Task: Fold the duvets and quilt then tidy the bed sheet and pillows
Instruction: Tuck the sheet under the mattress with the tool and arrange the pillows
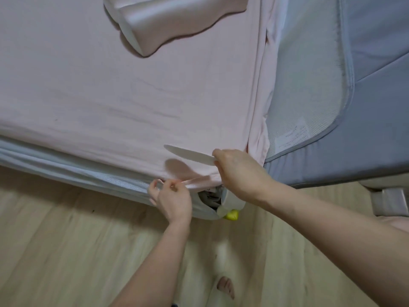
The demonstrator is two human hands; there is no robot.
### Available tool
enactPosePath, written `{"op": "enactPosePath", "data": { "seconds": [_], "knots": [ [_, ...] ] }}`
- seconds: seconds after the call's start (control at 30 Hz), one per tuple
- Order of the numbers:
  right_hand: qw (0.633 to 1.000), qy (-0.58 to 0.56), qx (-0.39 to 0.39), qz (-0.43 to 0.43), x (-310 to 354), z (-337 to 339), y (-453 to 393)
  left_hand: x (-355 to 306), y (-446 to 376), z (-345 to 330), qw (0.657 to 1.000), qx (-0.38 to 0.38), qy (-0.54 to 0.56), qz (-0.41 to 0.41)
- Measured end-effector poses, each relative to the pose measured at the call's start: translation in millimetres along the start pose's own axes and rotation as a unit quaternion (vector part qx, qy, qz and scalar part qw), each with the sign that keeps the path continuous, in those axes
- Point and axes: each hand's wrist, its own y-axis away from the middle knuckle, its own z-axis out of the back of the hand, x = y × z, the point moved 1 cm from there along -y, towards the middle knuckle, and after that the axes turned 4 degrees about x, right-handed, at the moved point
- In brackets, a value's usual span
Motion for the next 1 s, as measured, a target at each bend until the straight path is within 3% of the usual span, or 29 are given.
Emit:
{"op": "enactPosePath", "data": {
  "seconds": [0.1,0.17,0.2,0.33,0.53,0.73,0.83,1.0],
  "knots": [
    [0.997,0.037,0.056,0.037,16.1,4.0,1.9,-6.4,-7.4,-4.6,0.949,-0.035,0.225,0.218],
    [0.994,0.067,0.068,0.045,24.0,4.5,-1.2,-6.2,-21.0,-8.4,0.881,0.000,0.368,0.298],
    [0.993,0.082,0.069,0.043,26.1,4.8,-2.9,-6.3,-28.4,-10.1,0.867,0.022,0.387,0.312],
    [0.992,0.110,0.052,0.033,33.0,-6.1,-9.5,6.3,-43.8,-7.6,0.912,0.093,0.256,0.305],
    [0.978,0.162,0.115,0.065,55.5,-10.1,-14.5,2.3,-25.9,-0.8,0.873,0.210,0.321,0.302],
    [0.962,0.199,0.164,0.093,68.3,-9.2,-20.5,9.1,-28.8,-4.3,0.850,0.184,0.380,0.315],
    [0.962,0.196,0.158,0.106,68.7,-5.8,-16.9,16.4,-30.7,-4.1,0.832,0.148,0.407,0.346],
    [0.959,0.207,0.157,0.116,60.0,-12.2,-15.1,14.0,-31.2,-0.5,0.821,0.155,0.414,0.362]
  ]
}}
